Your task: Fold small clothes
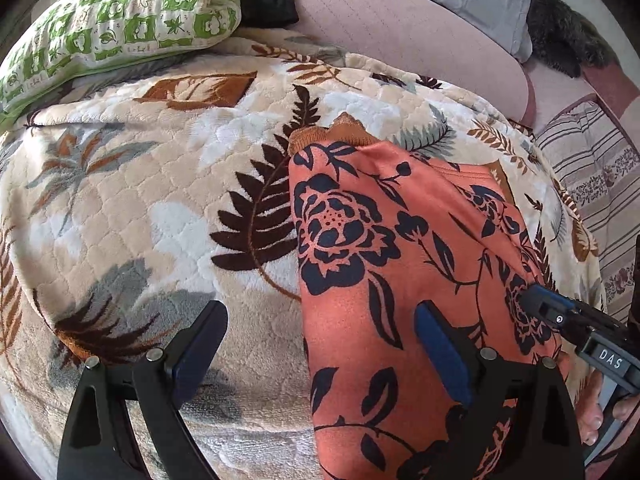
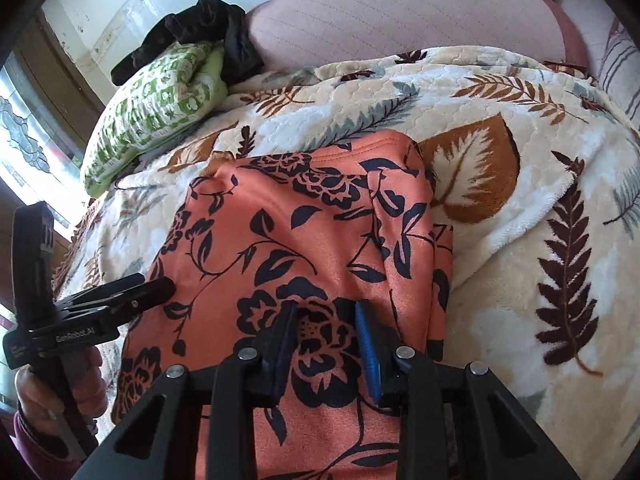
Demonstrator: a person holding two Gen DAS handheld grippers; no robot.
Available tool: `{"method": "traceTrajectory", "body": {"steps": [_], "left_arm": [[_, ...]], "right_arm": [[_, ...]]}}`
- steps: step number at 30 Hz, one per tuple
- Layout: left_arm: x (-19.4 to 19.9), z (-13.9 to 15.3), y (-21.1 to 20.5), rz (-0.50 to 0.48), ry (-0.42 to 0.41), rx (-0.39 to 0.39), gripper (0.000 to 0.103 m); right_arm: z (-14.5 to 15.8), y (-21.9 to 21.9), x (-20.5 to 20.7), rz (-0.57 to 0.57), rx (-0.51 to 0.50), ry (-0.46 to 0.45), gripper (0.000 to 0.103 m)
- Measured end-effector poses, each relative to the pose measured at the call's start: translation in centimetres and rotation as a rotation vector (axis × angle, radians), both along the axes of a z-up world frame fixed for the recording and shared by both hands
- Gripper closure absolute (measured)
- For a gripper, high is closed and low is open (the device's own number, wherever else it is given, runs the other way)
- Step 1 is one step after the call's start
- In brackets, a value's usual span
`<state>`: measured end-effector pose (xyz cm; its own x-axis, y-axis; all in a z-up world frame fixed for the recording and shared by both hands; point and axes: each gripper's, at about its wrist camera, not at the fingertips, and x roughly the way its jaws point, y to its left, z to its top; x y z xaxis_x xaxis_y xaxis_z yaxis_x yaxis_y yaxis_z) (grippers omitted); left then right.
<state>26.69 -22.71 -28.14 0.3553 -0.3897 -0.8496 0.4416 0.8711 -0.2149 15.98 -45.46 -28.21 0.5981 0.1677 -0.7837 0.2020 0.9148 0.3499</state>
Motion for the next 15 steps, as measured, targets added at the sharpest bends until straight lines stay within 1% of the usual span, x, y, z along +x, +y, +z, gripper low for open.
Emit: {"method": "traceTrajectory", "body": {"steps": [1,2,4,5,6,7,8,10,11,13,15], "left_arm": [[-0.2,0.3,0.1,-0.002,-0.009,-0.005,0.009],[-0.3,0.5,0.1,-0.009,-0.012,-0.017,0.009],[-0.6,1.0,0.1,-0.036,-0.002,-0.047,0.009],[-0.7,1.2,0.1,-0.050,0.004,-0.058,0.009],[-0.8,1.3,0.1,-0.063,0.006,-0.063,0.009],[-0.9,1.4,-0.1,-0.071,0.003,-0.063,0.009],[-1.0,1.5,-0.1,-0.077,-0.003,-0.058,0.009],[-1.0,1.3,-0.1,-0.095,0.000,-0.049,0.009],[-0.9,1.1,-0.1,-0.112,0.016,-0.050,0.009],[-0.8,0.7,-0.2,-0.151,0.057,-0.060,0.009],[-0.7,0.4,0.0,-0.174,0.083,-0.086,0.009]], "right_arm": [[0.4,-0.5,-0.5,-0.013,0.033,-0.019,0.071],[0.8,-1.1,-1.0,-0.031,0.065,-0.038,0.068],[1.4,-2.5,-1.9,-0.068,0.083,-0.051,0.068],[1.4,-3.1,-2.3,-0.079,0.095,-0.053,0.064],[1.4,-4.0,-2.5,-0.087,0.111,-0.049,0.049],[1.1,-4.6,-2.8,-0.103,0.126,-0.041,0.039],[0.9,-5.4,-3.1,-0.124,0.139,-0.036,0.034],[0.5,-6.4,-3.5,-0.137,0.177,-0.027,0.034],[0.2,-6.8,-3.5,-0.129,0.210,-0.025,0.034],[-0.9,-7.3,-3.4,-0.086,0.316,-0.006,0.034],[-2.2,-7.5,-3.4,-0.068,0.407,0.021,0.034]]}}
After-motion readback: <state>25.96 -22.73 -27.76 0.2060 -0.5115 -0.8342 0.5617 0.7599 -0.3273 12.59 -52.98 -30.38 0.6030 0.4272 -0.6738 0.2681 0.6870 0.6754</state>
